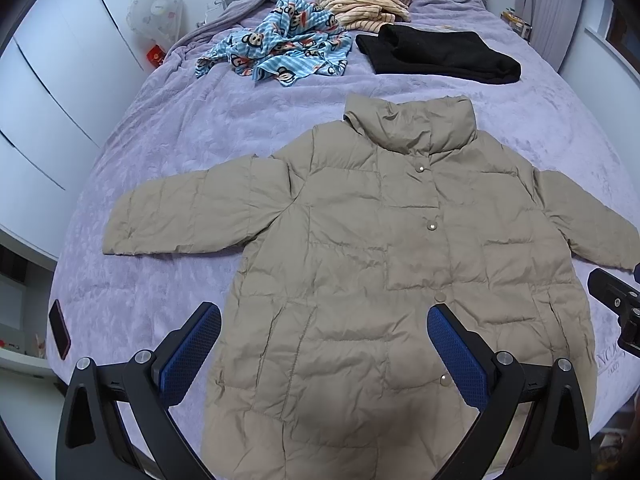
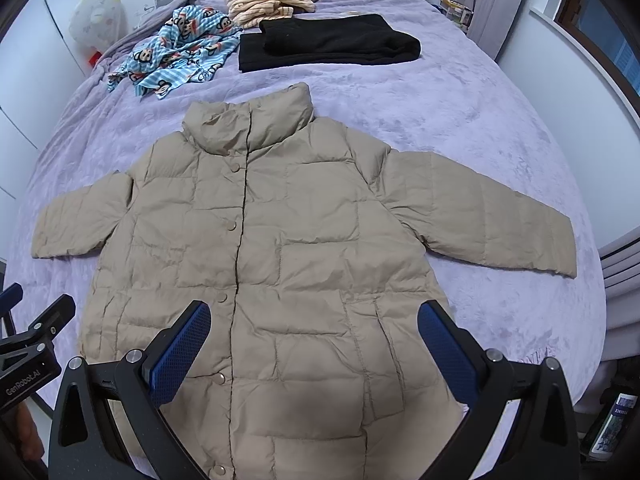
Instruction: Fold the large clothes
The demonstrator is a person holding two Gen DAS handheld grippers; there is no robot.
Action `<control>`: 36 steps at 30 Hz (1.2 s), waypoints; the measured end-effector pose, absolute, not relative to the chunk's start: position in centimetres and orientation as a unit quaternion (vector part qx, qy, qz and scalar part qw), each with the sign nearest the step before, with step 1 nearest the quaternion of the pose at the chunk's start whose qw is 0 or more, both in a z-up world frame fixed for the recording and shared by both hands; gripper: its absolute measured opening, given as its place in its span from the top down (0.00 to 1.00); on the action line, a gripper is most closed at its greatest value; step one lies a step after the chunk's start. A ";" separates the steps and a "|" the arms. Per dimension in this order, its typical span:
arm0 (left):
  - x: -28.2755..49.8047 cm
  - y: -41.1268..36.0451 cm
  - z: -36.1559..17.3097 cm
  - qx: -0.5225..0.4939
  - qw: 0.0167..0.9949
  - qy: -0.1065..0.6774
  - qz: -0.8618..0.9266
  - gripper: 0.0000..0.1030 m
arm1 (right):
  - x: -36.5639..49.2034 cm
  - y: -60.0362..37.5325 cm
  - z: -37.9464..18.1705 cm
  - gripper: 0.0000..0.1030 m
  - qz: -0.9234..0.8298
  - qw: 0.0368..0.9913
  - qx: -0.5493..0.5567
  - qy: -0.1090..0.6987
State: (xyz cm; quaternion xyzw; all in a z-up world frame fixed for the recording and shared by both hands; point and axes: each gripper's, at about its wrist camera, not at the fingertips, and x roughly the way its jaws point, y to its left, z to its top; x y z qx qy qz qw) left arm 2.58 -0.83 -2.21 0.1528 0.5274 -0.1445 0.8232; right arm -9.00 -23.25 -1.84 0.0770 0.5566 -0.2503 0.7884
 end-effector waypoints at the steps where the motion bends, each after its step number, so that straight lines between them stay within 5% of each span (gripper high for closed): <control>1: 2.6 -1.0 -2.1 0.153 0.823 0.528 -0.144 0.00 | -9.0 -23.2 -1.9 0.00 -0.250 0.788 0.077 0.557; 36: 2.8 -1.6 -2.1 0.154 0.818 0.535 -0.146 0.00 | -8.7 -22.5 -2.1 0.00 -0.241 0.789 0.084 0.558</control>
